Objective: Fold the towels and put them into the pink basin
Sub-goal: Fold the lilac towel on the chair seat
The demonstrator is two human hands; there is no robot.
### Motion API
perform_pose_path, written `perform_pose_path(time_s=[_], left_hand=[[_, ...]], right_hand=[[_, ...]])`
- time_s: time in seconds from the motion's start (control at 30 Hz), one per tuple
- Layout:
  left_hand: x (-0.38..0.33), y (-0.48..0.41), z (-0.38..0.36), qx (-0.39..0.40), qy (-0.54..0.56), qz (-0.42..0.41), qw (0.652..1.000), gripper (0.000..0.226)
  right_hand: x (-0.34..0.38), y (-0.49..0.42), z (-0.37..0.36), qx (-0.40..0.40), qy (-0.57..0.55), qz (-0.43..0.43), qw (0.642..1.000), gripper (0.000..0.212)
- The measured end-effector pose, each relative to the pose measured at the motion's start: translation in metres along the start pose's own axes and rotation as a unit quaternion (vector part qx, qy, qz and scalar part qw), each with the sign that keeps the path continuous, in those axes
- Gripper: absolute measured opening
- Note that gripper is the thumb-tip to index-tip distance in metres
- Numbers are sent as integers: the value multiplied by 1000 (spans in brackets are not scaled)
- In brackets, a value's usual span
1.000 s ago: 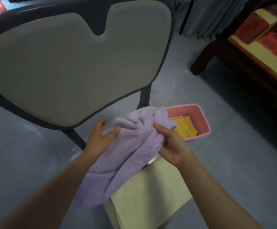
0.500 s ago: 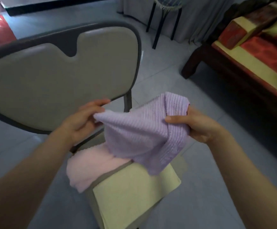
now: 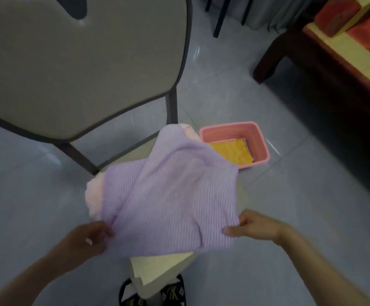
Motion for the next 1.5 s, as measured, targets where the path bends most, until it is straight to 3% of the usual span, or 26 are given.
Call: perform_pose_path(time_s=[0.07, 0.17, 0.2, 0.27, 0.33, 0.4, 0.5, 0.63, 0.7, 0.77, 0.9, 1.0, 1.07, 1.13, 1.23, 1.33, 1.4, 1.5], left_hand=[[37, -1, -17, 15, -78, 46, 996, 42], [46, -17, -20, -17, -86, 69, 994, 50], [42, -28, -15, -56, -83, 72, 992, 52], [20, -56, -2, -137, -73, 55, 986, 32], [-7, -91, 11, -204, -49, 32, 977, 13], [-36, -131, 16, -234, 3, 7, 972, 14], [-80, -192, 15, -240, 90, 11, 967, 27], [-108, -252, 1, -205, 150, 75, 964, 45], [-111, -269, -6, -159, 235, 122, 951, 58], [-112, -276, -12, -126, 279, 163, 938, 64], [-107, -280, -12, -64, 263, 208, 940, 71], [-110, -276, -5, -30, 292, 220, 930, 70], [-123, -265, 2, -9, 381, 206, 901, 53], [-137, -242, 14, 27, 435, 139, 889, 32], [-139, -187, 35, 69, 427, 9, 901, 36], [-112, -126, 42, 125, 394, -28, 910, 36], [-79, -99, 38, 110, 383, 3, 917, 55], [-29, -77, 29, 30, 341, 50, 938, 75]], right_hand=[[-34, -26, -31, 14, 70, -26, 997, 32], [-51, -50, -43, -8, 133, -31, 991, 59], [-49, -55, -35, -43, 142, -34, 988, 71], [-39, -67, -7, -147, 117, -23, 982, 82], [-24, -84, 29, -279, 69, 3, 958, 59], [-10, -104, 65, -401, 27, 8, 916, 31], [-3, -143, 97, -454, -53, -59, 888, 45], [-15, -185, 101, -381, -85, -164, 906, 72], [-14, -195, 99, -360, -71, -172, 914, 72], [-12, -199, 100, -359, -53, -165, 917, 63], [-6, -200, 102, -334, -13, -124, 934, 60], [4, -191, 103, -291, 70, -95, 949, 79], [17, -178, 107, -271, 123, -63, 953, 89], [32, -162, 109, -236, 156, -25, 959, 83], [50, -134, 95, -70, 150, 7, 986, 54], [56, -112, 75, 82, 158, 9, 984, 24], [60, -105, 67, 107, 169, 43, 979, 30], [76, -105, 56, 65, 150, 136, 977, 30]])
Point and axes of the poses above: each hand's wrist, its own y-axis away from the middle knuckle, its own z-axis out of the back of the hand, x = y × z, the point moved 5 cm from there along -y, towards the middle knuckle, and after that the axes turned 6 degrees about -x, right-handed, at the moved point
